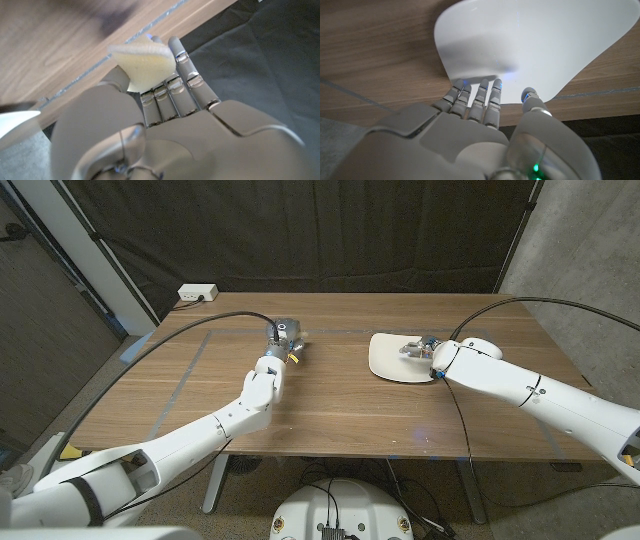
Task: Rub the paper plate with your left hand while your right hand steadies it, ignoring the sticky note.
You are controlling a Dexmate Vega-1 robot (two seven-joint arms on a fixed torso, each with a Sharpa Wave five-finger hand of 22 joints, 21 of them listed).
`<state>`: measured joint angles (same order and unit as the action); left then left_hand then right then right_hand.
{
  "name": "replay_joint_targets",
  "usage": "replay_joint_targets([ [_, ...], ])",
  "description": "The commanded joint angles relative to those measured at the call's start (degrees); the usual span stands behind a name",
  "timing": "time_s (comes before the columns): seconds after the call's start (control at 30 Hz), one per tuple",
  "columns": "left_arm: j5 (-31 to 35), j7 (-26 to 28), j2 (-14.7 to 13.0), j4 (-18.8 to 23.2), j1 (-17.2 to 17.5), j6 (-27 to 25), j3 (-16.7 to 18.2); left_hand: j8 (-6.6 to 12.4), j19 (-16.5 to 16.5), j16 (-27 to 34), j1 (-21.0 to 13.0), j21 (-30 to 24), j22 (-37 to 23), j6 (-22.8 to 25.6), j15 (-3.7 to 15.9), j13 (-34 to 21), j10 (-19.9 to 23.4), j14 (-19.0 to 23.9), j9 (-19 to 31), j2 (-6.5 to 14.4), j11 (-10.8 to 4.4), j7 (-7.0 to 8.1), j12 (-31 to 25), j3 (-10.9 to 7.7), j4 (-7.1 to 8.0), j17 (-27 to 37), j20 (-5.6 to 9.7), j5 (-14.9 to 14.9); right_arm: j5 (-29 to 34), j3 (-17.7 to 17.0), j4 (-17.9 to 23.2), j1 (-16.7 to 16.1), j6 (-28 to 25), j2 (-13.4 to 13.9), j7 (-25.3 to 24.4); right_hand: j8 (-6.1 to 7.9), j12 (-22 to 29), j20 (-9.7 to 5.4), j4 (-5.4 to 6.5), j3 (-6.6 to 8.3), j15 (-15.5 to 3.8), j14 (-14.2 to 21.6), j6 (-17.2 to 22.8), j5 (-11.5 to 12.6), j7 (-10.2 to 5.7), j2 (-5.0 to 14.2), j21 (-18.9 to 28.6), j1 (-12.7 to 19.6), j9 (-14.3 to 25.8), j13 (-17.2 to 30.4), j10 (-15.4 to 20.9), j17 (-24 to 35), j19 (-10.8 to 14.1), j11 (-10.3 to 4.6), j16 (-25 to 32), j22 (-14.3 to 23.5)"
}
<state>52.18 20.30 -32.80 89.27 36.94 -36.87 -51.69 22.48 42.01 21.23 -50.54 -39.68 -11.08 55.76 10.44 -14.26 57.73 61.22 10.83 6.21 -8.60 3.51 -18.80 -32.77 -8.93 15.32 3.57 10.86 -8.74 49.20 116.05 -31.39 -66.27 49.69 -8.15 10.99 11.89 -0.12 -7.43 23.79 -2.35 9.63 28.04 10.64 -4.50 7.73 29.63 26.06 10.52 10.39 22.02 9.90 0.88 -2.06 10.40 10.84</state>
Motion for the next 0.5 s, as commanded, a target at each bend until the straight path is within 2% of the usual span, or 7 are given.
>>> replay_joint_targets([
  [0.03, -6.85, 18.96, 1.19, -3.40, 1.09, 12.81, 3.64, 0.36, -0.02, 0.53, -1.96, -0.63, -0.27, 2.04, 2.37, -0.30, 1.38, 1.03, 0.15, 0.90, 0.04, -1.13, -0.57, -0.70, -0.04, 0.53, 0.45, 0.05, 0.50, 0.19, -0.58, 0.47, 0.13, -0.16, 0.67, -0.06, 0.32, -0.43, 0.13, -0.25, -0.80, 0.40, 0.10, -0.08, -0.35, 0.41, -0.10, -0.07, 0.33, 0.14, 0.63, 0.16, 0.00, 0.13, 0.23, 0.12],
  [0.07, -7.28, 20.91, 0.95, -4.53, 0.56, 15.89, 3.49, 0.35, -0.08, 0.55, -2.04, -0.66, -0.27, 2.10, 2.42, -0.33, 1.57, 1.13, 0.14, 0.88, 0.05, -1.16, -0.64, -0.74, -0.06, 0.58, 0.46, 0.05, 0.54, 0.20, -0.62, 0.49, 0.35, -0.08, 0.76, -0.06, 0.32, -0.45, 0.13, -0.25, -0.80, 0.40, 0.11, -0.08, -0.36, 0.42, -0.10, -0.06, 0.33, 0.14, 0.64, 0.16, 0.01, 0.14, 0.23, 0.12],
  [0.2, -8.15, 25.36, 1.79, -7.24, -0.80, 21.24, 3.28, 0.65, 0.57, 1.20, -2.99, -1.50, -0.30, 3.74, 2.60, -0.65, 2.87, 2.70, 0.09, 0.28, -0.19, -1.52, -1.08, -0.87, -0.46, 1.25, 1.27, 0.05, 0.93, 0.77, -0.87, 1.18, -0.23, -0.17, 1.19, -0.06, 0.33, -0.50, 0.11, -0.27, -0.81, 0.38, 0.11, -0.08, -0.36, 0.43, -0.11, -0.05, 0.33, 0.14, 0.66, 0.16, 0.05, 0.12, 0.22, 0.12],
  [0.23, -8.49, 25.74, 1.90, -7.64, -1.11, 22.40, 3.23, 0.57, 0.97, 1.37, -3.35, -1.88, -0.33, 3.92, 2.64, -0.78, 3.11, 3.16, 0.06, 0.10, -0.21, -1.53, -1.14, -0.95, -0.56, 1.48, 2.15, 0.07, 1.00, 0.96, -0.93, 1.41, -0.53, -0.19, 1.37, -0.06, 0.33, -0.46, 0.11, -0.28, -0.81, 0.39, 0.09, -0.08, -0.38, 0.45, -0.12, -0.05, 0.33, 0.14, 0.67, 0.16, 0.05, 0.14, 0.22, 0.12],
  [0.5, -8.57, 28.01, 2.77, -10.77, -3.94, 29.19, 2.05, 0.32, 0.67, 1.22, -3.93, -2.40, -0.35, 4.36, 2.66, -1.13, 3.42, 3.42, 0.02, -0.20, -0.27, -1.11, -1.18, -1.21, -0.44, 1.87, 3.00, 0.09, 0.59, 0.89, -1.06, 1.84, -2.31, -0.30, 1.63, -0.03, 0.35, -0.38, 0.73, -0.60, -0.62, 0.21, 0.19, -0.17, -0.31, 0.65, -0.23, -0.81, 0.33, 0.15, 0.71, 0.36, -0.10, 0.35, 0.26, 0.14],
])
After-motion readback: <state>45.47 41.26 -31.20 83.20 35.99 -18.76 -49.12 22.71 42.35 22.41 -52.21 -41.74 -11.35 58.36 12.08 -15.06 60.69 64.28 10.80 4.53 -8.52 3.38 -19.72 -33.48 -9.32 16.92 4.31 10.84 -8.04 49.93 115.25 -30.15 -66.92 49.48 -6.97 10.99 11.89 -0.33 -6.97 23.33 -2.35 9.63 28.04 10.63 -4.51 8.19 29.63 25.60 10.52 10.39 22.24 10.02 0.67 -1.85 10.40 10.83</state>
